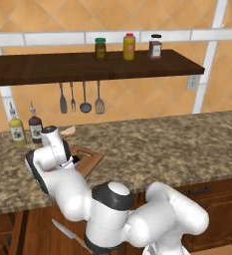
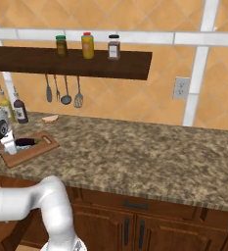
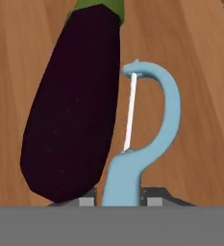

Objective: Place the appropriate cutting tool for cutting the eggplant skin on the cutting board.

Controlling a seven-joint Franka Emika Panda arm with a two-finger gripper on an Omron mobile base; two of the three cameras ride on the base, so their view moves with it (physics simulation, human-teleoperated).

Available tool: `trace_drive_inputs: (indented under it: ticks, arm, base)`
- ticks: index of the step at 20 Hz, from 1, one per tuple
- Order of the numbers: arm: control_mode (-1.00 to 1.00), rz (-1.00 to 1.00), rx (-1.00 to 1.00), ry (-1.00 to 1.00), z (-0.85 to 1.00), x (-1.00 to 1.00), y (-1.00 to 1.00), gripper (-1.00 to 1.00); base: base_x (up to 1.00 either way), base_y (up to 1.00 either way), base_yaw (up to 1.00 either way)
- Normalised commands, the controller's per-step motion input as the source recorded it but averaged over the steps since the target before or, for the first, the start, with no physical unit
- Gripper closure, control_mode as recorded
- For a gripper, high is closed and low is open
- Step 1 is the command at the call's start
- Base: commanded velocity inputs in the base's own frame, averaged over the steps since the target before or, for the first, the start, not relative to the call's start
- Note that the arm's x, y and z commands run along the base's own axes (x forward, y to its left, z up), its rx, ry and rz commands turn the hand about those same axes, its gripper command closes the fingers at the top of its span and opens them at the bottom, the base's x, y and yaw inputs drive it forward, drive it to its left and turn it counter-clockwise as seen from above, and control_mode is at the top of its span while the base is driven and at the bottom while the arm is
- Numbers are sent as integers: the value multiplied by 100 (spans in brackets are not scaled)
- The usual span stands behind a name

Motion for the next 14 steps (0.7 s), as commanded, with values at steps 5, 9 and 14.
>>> trace_drive_inputs:
  ticks: [5,9,14]
  arm:
    - [-100,0,1,-1,0,-49,-42,-100]
    - [-100,0,4,-10,31,-63,-11,-100]
    - [-100,5,8,-12,83,-78,-18,-100]
  base:
    - [0,0,0]
    - [0,0,0]
    - [0,0,0]
